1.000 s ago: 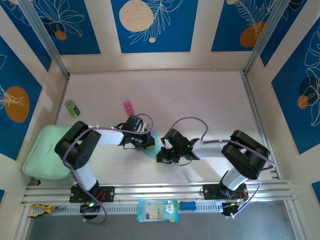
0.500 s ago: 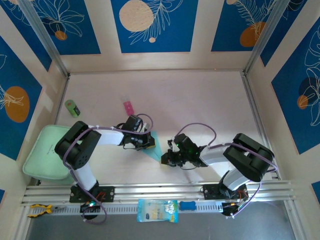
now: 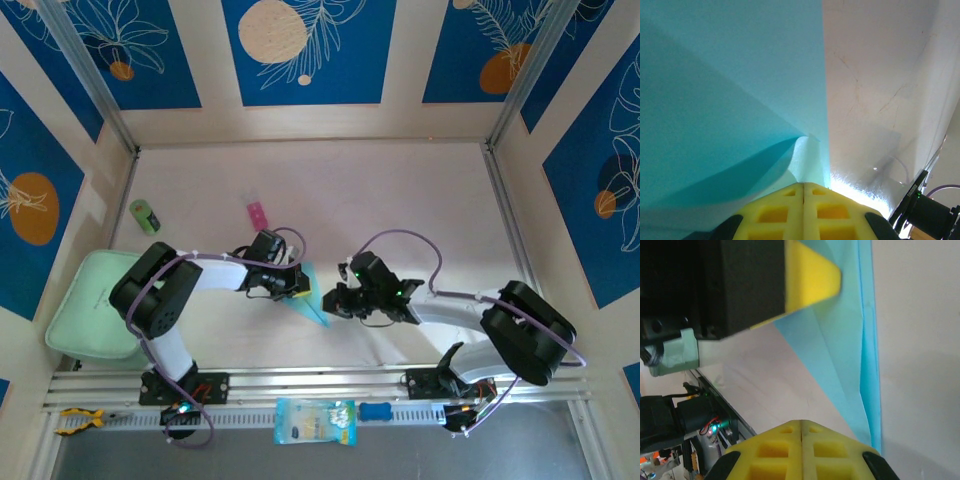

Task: Fold a paper plane with a square sheet of paper (pick it up from the middle)
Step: Fourth fold the wing at the center of the table.

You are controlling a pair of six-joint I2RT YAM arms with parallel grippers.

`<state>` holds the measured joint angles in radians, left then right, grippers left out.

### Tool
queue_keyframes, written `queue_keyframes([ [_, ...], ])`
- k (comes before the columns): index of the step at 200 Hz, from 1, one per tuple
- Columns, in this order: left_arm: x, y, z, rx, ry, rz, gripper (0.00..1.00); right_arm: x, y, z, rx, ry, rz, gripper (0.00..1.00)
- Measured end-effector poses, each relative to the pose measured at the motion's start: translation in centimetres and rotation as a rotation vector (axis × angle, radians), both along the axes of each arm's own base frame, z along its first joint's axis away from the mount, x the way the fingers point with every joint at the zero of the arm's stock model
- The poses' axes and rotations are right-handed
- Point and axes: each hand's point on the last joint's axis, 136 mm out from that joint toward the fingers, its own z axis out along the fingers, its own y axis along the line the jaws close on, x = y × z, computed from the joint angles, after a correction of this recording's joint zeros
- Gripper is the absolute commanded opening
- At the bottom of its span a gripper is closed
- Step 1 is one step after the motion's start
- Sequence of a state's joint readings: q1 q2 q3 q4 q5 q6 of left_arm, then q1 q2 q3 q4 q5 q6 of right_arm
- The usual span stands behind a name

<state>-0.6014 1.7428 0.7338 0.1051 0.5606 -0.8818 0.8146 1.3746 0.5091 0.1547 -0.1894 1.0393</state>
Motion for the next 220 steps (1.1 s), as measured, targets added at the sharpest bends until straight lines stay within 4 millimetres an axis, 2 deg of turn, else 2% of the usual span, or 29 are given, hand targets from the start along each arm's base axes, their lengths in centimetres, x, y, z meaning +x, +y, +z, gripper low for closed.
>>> queue_keyframes([
  [50,0.0,0.0,0.0,-0.001,0.000,0.000,0.04,1.4,1.6,-1.9,-0.048,0.042,0.007,0.06],
  [86,0.0,0.0,0.0,-0.003,0.001,-0.001,0.04,2.7,3.3,-2.6,-0.051,0.055,0.014,0.06],
  [107,0.1,0.0,0.0,-0.003,0.001,0.001,0.04,2.9,3.5,-3.5,-0.061,0.073,0.013,0.06],
  [129,0.1,0.1,0.0,-0.003,0.002,0.001,0.04,2.3,3.0,-4.7,-0.073,0.096,0.007,0.06],
  [156,0.0,0.0,0.0,-0.003,0.003,0.000,0.04,1.7,2.5,-4.6,-0.047,0.084,0.004,0.06],
  [220,0.0,0.0,0.0,-0.004,0.003,0.000,0.04,-1.7,0.0,-4.7,-0.060,0.100,0.034,0.06],
])
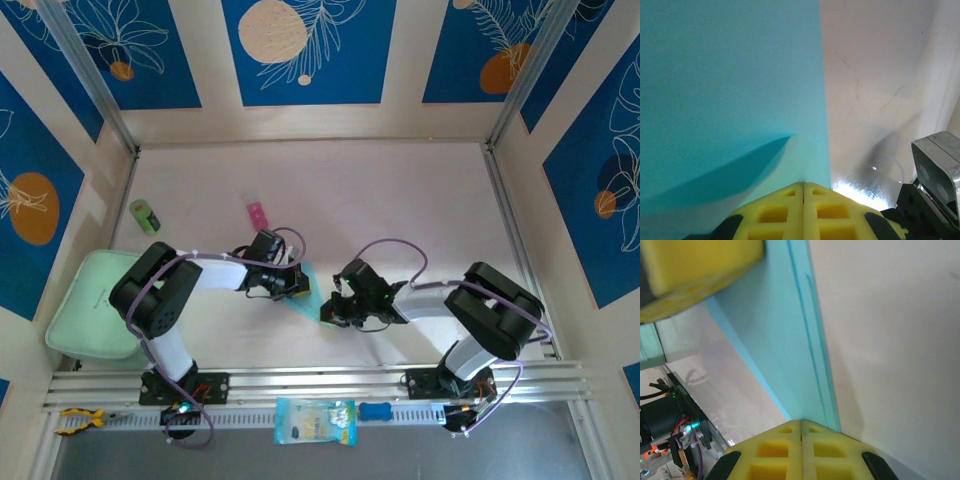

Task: Fold a paper plane with a square sheet of paper (pick it up from the middle)
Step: Fourth fold the wing at the center of the table.

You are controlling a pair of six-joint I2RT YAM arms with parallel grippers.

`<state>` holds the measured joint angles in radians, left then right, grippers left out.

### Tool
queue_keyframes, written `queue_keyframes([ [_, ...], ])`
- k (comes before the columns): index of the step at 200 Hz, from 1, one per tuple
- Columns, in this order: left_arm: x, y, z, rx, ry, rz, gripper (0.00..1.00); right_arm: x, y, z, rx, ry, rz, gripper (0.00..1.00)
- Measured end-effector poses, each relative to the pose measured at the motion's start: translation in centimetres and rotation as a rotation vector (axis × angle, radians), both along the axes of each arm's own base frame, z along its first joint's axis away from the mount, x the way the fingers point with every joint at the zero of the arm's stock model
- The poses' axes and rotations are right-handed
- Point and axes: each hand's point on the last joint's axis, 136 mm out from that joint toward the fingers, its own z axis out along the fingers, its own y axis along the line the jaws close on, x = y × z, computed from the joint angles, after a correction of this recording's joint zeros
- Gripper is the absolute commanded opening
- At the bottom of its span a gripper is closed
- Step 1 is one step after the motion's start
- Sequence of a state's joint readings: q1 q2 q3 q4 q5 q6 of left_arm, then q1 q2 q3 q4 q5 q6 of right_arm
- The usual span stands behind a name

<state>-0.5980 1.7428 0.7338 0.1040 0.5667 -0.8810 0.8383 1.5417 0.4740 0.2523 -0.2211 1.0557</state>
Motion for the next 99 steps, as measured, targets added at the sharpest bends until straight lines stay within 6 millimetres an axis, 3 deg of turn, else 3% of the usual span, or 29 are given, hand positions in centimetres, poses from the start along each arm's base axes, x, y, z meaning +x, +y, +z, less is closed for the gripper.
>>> queue_keyframes([
  [58,0.0,0.0,0.0,0.000,0.000,0.000,0.04,-1.8,-2.1,0.2,-0.024,0.014,0.002,0.06],
  [99,0.0,0.0,0.0,0.000,0.000,0.000,0.04,-0.9,-1.6,1.8,-0.017,-0.013,0.006,0.07],
])
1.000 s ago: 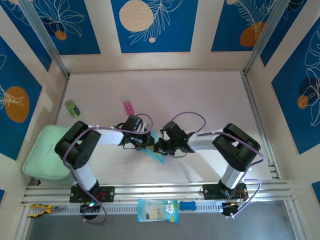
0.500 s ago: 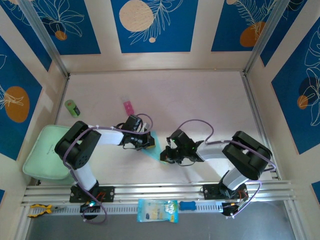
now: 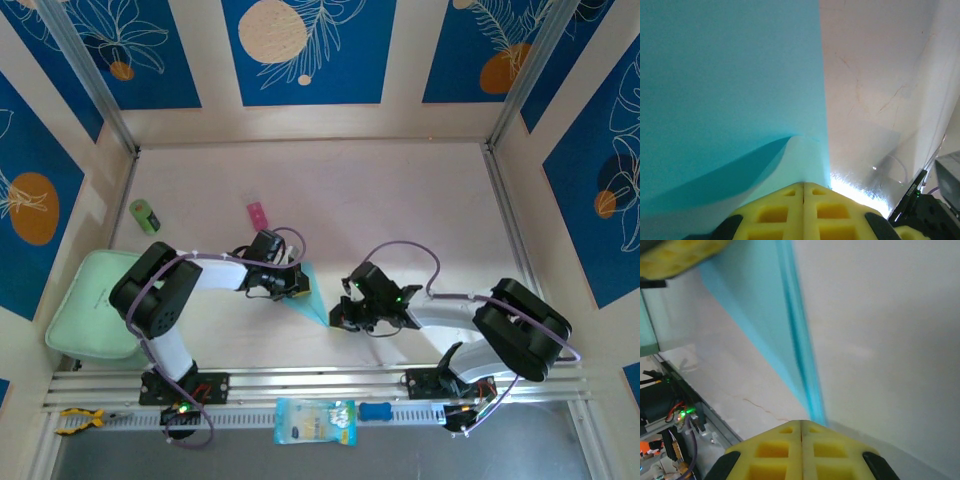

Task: Fold a paper plane with a square sheet of paper (pick it up from the middle)
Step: Fourth fold the wing at the center of the table.

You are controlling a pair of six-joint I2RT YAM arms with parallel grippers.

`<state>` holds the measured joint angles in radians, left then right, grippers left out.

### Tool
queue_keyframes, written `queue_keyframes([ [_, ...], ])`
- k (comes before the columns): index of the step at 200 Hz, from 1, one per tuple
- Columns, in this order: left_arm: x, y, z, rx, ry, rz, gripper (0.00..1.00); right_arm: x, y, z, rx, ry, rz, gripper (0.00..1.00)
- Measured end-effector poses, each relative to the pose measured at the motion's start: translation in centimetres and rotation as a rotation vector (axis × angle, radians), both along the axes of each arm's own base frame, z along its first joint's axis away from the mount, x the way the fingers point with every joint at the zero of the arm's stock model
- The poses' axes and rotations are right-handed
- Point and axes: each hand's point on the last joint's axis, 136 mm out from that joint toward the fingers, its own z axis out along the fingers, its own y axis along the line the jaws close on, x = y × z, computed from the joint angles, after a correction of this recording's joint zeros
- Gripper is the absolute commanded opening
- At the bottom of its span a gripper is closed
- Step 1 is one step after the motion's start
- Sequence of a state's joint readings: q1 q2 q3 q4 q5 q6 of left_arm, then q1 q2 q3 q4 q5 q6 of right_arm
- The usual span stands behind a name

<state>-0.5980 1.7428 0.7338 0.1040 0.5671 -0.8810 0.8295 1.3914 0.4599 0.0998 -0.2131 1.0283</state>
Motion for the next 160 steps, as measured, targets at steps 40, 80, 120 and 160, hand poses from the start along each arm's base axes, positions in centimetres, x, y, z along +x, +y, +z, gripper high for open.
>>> queue_keyframes([
  [40,0.0,0.0,0.0,0.000,0.000,0.000,0.04,3.5,2.6,2.0,0.044,-0.052,-0.021,0.07],
  [80,0.0,0.0,0.0,-0.001,0.000,0.000,0.05,5.1,3.3,0.3,0.020,-0.031,-0.044,0.07],
  [120,0.0,0.0,0.0,-0.003,-0.001,-0.001,0.06,5.4,3.4,-1.1,0.005,-0.004,-0.060,0.05],
  [160,0.0,-0.1,0.4,-0.010,-0.026,-0.024,0.15,5.0,3.1,-1.9,0.006,0.012,-0.089,0.01],
])
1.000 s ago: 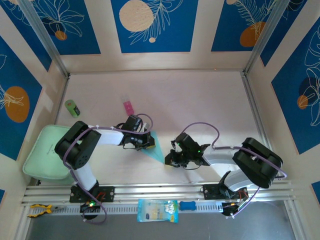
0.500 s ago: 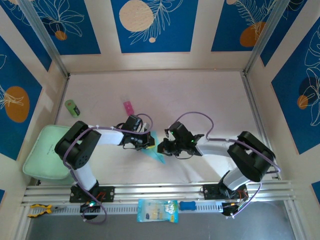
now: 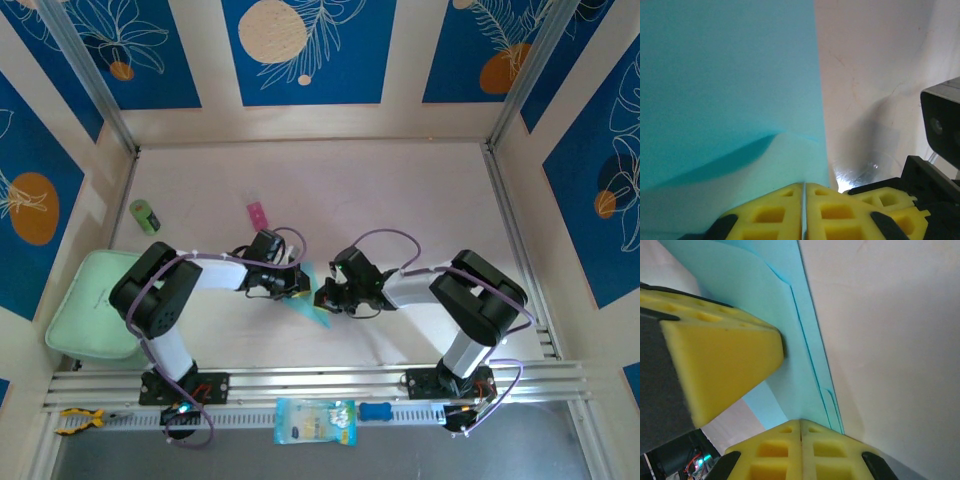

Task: Fold a paper plane with a square sheet of paper (pick it up from the middle)
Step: Fourth fold the wing at the center of the table.

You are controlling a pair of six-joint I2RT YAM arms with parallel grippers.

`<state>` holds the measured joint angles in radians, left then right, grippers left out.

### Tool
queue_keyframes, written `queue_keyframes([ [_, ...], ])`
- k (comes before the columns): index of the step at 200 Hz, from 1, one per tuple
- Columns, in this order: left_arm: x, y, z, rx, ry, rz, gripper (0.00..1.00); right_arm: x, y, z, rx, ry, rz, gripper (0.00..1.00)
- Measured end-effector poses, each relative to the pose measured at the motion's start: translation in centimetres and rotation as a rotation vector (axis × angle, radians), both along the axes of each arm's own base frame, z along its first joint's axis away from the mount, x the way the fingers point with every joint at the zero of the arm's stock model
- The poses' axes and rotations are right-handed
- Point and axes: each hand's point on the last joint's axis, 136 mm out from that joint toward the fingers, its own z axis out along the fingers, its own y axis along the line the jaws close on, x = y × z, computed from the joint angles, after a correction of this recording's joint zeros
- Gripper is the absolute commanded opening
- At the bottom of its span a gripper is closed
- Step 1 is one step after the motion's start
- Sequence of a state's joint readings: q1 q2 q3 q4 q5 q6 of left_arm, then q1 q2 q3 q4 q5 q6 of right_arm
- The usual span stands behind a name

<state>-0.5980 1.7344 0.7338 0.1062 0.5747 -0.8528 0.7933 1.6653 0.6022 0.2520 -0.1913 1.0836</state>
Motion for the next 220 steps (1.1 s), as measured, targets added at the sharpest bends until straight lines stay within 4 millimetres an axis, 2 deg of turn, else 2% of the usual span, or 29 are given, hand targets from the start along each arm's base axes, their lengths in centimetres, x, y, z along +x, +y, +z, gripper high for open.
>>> queue_keyframes([
  [58,-0.1,0.3,3.7,-0.022,-0.107,-0.039,0.03,-0.1,0.0,0.0,0.001,-0.003,-0.008,0.00],
  [121,-2.0,0.1,1.5,-0.008,-0.047,-0.076,0.03,-0.1,0.0,0.0,0.001,-0.003,-0.008,0.00],
  [145,-2.0,-0.1,1.1,-0.007,-0.040,-0.081,0.02,-0.1,0.0,0.0,0.001,-0.003,-0.008,0.00],
  [173,-2.0,0.2,-0.4,0.040,-0.005,-0.075,0.00,-0.1,0.0,0.0,0.001,-0.002,-0.008,0.00],
  [220,-1.4,0.6,-0.4,0.087,0.009,-0.061,0.00,-0.2,-0.1,-0.1,-0.004,0.000,-0.007,0.00],
])
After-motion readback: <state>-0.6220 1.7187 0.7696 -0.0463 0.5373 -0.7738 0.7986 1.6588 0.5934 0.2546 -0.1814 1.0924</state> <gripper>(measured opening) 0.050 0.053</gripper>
